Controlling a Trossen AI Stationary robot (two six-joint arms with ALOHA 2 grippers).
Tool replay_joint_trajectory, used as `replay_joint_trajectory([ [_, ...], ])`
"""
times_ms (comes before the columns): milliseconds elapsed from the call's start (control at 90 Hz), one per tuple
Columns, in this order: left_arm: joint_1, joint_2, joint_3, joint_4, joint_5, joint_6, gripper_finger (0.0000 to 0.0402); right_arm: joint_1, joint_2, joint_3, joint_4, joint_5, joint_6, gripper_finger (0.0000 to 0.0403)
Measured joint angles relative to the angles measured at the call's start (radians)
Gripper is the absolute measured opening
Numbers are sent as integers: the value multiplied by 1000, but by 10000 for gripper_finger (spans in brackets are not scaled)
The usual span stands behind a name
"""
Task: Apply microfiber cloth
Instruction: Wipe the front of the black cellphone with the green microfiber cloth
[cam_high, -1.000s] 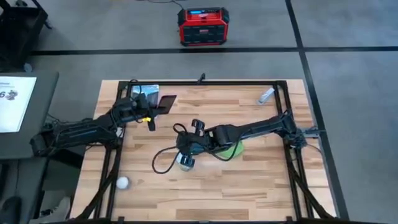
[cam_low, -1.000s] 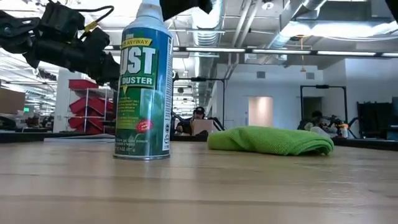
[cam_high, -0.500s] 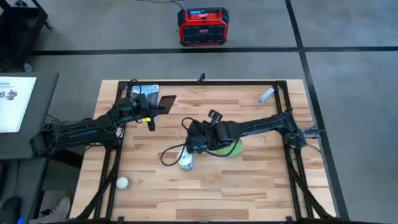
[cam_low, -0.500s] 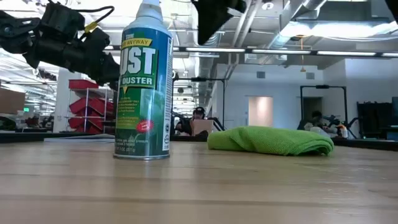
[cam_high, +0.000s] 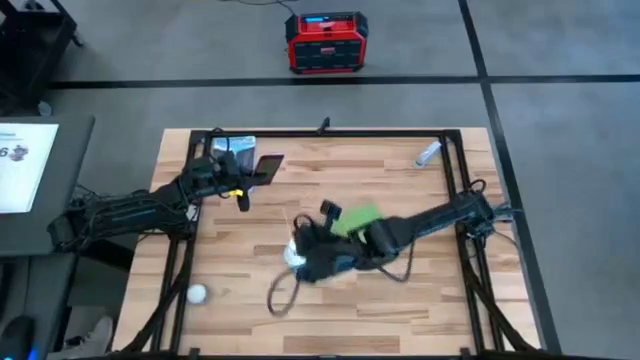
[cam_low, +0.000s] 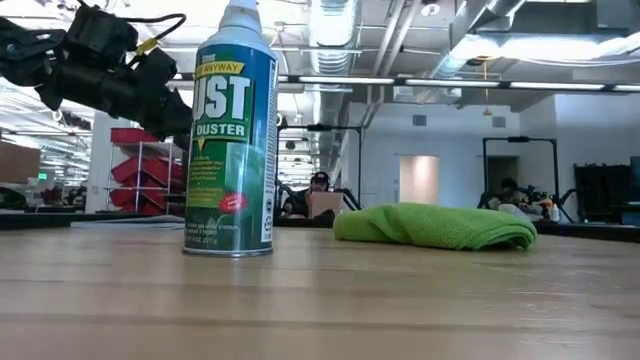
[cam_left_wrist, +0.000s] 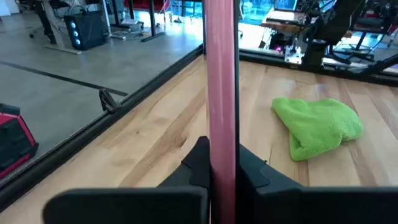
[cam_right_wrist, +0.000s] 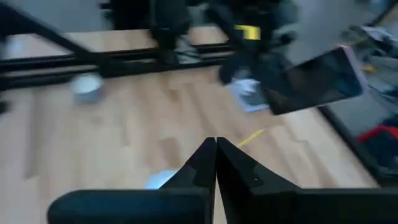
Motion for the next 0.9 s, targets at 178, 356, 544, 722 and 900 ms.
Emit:
replay_joint_trajectory([
  [178,0,0,0,7,0,20,1,146,16,-32,-57,192,235,0],
  [356,0,0,0,14,0,26,1,294,16,-159,-223,416,717,0],
  [544,0,0,0,19,1,26,1,365,16,-412,-279,508,1258,0],
  [722,0,0,0,19,1,25,1,335,16,-676,30,517,1270,0],
  [900,0,0,0,25,1,22,1,282,16,-891,490,486,1025,0],
])
